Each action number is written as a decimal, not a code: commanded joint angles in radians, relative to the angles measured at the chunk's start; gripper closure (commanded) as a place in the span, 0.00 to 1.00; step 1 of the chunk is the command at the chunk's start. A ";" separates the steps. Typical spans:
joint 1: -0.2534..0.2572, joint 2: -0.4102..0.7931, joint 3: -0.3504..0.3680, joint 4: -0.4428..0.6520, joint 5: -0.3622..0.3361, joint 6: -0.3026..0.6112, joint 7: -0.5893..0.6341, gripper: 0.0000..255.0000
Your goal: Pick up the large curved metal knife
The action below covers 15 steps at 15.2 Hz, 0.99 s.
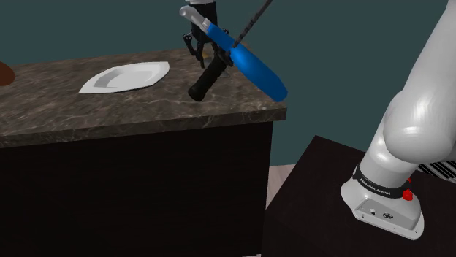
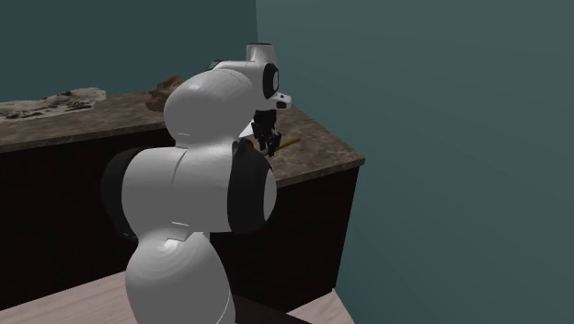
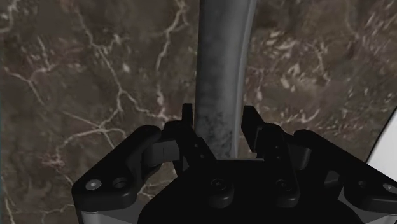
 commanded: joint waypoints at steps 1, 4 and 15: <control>0.001 0.004 0.002 -0.005 0.002 0.003 0.000 1.00; 0.000 0.008 0.001 0.000 0.001 0.002 -0.002 1.00; 0.003 0.028 0.003 0.134 -0.003 -0.112 0.002 1.00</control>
